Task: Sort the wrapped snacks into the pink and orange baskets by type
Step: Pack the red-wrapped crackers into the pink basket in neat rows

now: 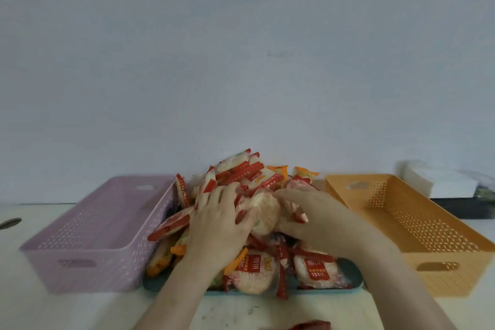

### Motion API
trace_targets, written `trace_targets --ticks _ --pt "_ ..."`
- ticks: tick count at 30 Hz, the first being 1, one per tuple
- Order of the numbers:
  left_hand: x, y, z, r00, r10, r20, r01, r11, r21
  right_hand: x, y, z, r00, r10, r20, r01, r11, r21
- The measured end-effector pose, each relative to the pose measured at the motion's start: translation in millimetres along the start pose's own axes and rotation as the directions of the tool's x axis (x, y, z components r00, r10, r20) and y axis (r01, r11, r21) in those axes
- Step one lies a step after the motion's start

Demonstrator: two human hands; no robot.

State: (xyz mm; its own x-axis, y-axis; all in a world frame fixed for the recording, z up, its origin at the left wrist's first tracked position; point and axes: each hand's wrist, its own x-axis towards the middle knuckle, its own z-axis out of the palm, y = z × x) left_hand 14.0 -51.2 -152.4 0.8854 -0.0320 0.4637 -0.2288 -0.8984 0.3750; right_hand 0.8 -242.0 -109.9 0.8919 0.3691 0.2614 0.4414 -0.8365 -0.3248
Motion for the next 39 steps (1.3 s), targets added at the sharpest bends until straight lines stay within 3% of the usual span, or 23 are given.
trace_targets --ticks 3,5,9,12,17,20,23,25,27,29,30,31,33,34,36,39 --pt "0.6 7.1 -11.8 0.997 0.059 -0.048 -0.065 0.987 -0.144 -4.3 2.0 -14.5 0.999 0.028 -0.014 -0.028 0.999 0.018" --pt "1.3 12.3 -20.8 0.99 0.118 -0.079 -0.128 0.981 -0.144 -5.3 4.6 -18.6 0.997 0.072 0.009 -0.072 0.997 -0.001" --pt "-4.9 26.3 -31.1 0.972 0.22 0.084 -0.22 0.975 -0.011 -0.4 20.1 -2.8 0.976 0.2 0.091 -0.205 0.977 0.05" --pt "-10.1 30.5 -21.1 0.959 0.234 0.16 -0.255 0.96 0.12 3.0 30.8 20.5 0.962 0.217 0.164 -0.221 0.975 0.007" --pt "-4.9 14.9 -6.7 0.991 0.119 0.064 -0.128 0.979 0.162 4.6 36.1 26.5 0.973 0.169 -0.157 -0.179 0.983 -0.052" --pt "-3.1 10.0 -0.7 0.997 0.058 0.042 -0.063 0.989 0.131 3.9 32.4 21.3 0.942 0.234 -0.239 -0.22 0.972 0.085" --pt "-1.8 10.6 -1.4 1.0 0.027 -0.012 -0.027 1.0 0.0 2.9 27.7 8.6 0.855 0.294 -0.426 -0.18 0.941 0.287" --pt "0.7 9.8 -6.8 0.999 -0.014 -0.051 0.009 0.993 -0.114 4.3 26.1 1.9 0.797 0.394 -0.457 -0.094 0.83 0.55" --pt "4.1 8.3 -16.3 0.991 -0.055 -0.125 0.023 0.97 -0.243 6.3 29.3 1.1 0.791 0.503 -0.349 -0.028 0.599 0.8" --pt "7.5 7.5 -26.3 0.971 -0.109 -0.212 0.02 0.924 -0.381 7.8 37.2 7.9 0.798 0.572 -0.189 -0.077 0.408 0.91" --pt "9.6 7.7 -29.1 0.964 -0.157 -0.213 0.042 0.884 -0.465 8.4 40.0 12.9 0.805 0.581 -0.124 -0.125 0.369 0.921" --pt "10.2 10.3 -31.8 0.964 -0.207 -0.167 0.079 0.821 -0.565 8.8 42.3 19.2 0.808 0.583 -0.081 -0.187 0.384 0.904" --pt "8.1 18.1 -27.2 0.968 -0.248 0.036 0.198 0.671 -0.715 11.1 45.0 35.0 0.824 0.561 -0.073 -0.31 0.556 0.771" --pt "5.8 21.1 -19.2 0.966 -0.226 0.128 0.249 0.658 -0.711 13.1 44.9 43.0 0.841 0.534 -0.085 -0.342 0.648 0.681" --pt "1.6 22.8 1.4 0.958 -0.162 0.237 0.276 0.749 -0.602 15.0 42.4 51.7 0.884 0.463 -0.065 -0.348 0.743 0.572" --pt "-2.2 22.0 16.7 0.936 -0.151 0.317 0.32 0.742 -0.589 15.9 45.2 55.5 0.91 0.414 0.005 -0.322 0.7 0.638"
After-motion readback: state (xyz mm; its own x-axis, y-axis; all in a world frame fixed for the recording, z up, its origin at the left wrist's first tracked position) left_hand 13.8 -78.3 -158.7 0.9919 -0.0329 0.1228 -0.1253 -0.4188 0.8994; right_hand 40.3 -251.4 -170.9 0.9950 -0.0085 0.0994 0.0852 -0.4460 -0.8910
